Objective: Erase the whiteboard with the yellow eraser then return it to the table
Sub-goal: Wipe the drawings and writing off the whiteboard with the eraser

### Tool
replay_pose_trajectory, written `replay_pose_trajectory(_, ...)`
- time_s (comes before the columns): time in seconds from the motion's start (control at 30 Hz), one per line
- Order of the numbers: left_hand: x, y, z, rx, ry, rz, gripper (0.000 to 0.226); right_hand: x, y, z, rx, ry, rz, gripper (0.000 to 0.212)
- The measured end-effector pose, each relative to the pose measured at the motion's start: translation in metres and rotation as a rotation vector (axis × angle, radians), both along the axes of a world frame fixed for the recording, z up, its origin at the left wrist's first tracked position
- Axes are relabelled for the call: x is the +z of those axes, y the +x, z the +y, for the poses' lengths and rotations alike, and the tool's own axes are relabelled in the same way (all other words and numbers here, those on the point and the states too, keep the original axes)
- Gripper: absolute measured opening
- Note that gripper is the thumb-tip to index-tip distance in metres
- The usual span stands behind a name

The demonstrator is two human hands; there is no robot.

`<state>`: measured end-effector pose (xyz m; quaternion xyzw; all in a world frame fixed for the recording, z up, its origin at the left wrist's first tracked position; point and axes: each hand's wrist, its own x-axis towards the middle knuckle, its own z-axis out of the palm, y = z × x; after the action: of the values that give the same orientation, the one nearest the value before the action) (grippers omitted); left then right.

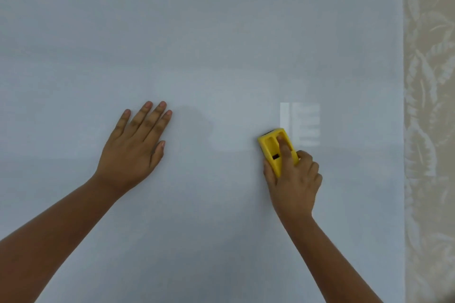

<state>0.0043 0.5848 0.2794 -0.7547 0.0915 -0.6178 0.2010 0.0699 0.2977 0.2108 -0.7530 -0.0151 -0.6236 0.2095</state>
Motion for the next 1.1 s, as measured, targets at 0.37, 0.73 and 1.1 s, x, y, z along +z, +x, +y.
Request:
replay_pose_trajectory(0.37,-0.007,-0.002,0.001,-0.036,-0.166,-0.078,0.052,-0.047,-0.041,0.116,0.09,-0.31,-0.044,0.052)
replay_pose_trajectory(0.73,-0.008,-0.001,0.001,-0.045,-0.176,-0.071,0.053,-0.017,-0.014,0.057,0.03,0.1,0.009,0.056)
replay_pose_trajectory(1.1,-0.009,-0.001,0.002,-0.067,-0.169,-0.067,0.053,-0.049,-0.02,0.005,0.147,0.021,0.107,0.054)
